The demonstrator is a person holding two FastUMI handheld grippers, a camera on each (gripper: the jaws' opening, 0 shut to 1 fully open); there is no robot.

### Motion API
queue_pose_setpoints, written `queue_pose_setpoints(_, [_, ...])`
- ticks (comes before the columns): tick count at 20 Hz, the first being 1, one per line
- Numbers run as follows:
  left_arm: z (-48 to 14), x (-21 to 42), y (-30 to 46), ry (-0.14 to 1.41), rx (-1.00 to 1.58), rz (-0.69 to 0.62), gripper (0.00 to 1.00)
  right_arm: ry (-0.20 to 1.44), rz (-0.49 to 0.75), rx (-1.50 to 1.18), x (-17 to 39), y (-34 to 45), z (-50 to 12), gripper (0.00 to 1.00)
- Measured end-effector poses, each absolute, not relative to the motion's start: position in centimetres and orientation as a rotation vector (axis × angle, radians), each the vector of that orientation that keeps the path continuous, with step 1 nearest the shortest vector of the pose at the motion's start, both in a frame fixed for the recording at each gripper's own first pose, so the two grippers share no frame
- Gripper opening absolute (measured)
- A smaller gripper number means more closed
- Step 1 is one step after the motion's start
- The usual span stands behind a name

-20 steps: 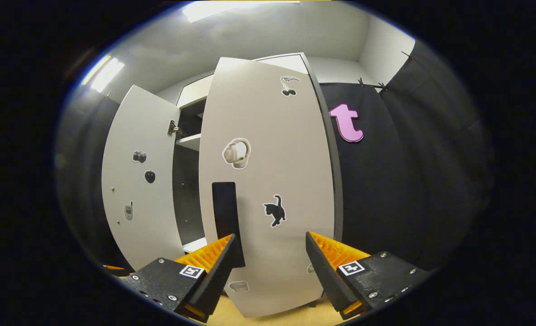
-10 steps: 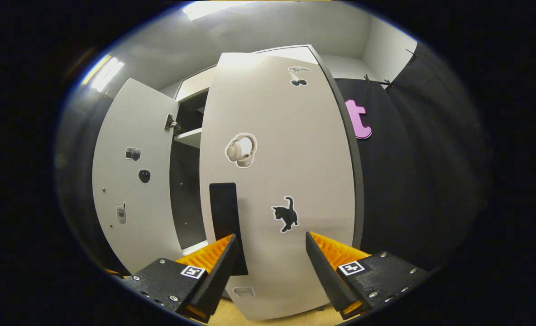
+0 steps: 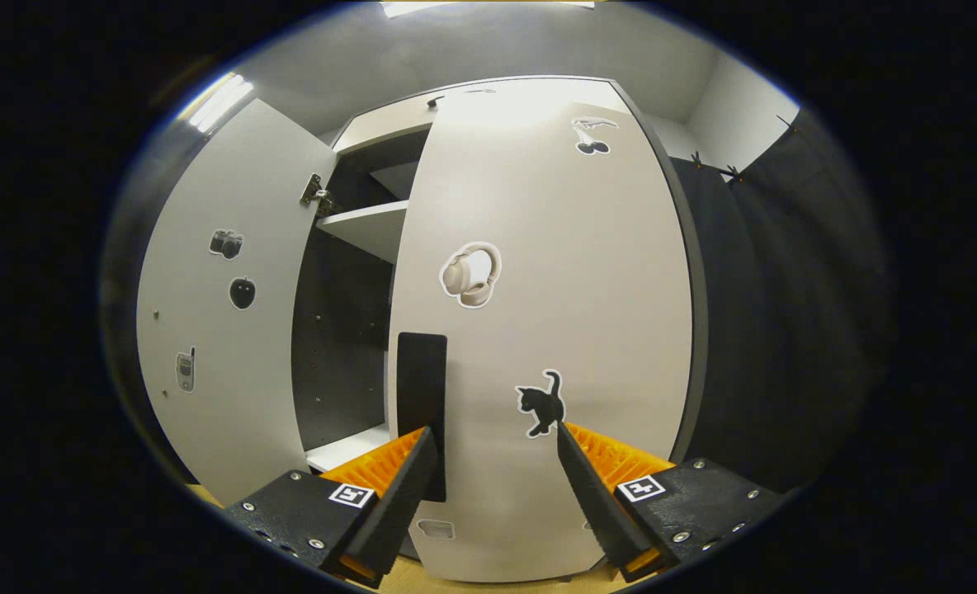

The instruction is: Grab one shoe with the right hand and put it into the shoe cabinet, grab the other shoe with the left hand and put it into the shoe cabinet; then close the right door with the right hand and the left door with the left hand.

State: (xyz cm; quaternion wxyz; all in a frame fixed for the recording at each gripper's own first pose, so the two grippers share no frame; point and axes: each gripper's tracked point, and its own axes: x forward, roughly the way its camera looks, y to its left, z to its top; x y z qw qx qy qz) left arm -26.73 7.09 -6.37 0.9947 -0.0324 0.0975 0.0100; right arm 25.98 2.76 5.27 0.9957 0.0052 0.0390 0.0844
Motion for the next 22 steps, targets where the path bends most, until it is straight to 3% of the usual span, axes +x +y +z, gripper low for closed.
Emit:
queue_pose_setpoints(14, [-6.7,-26.8,7.0,0.215,-0.075,0.004,0.97,0.081,0.122,0.045,26.5,3.2,4.9,0.91])
queue_pose_setpoints(22, [-6.3,-26.8,5.9,0.210,-0.095,-0.011,0.97,0.032,0.119,0.075,19.7,1.9,7.0,0.92])
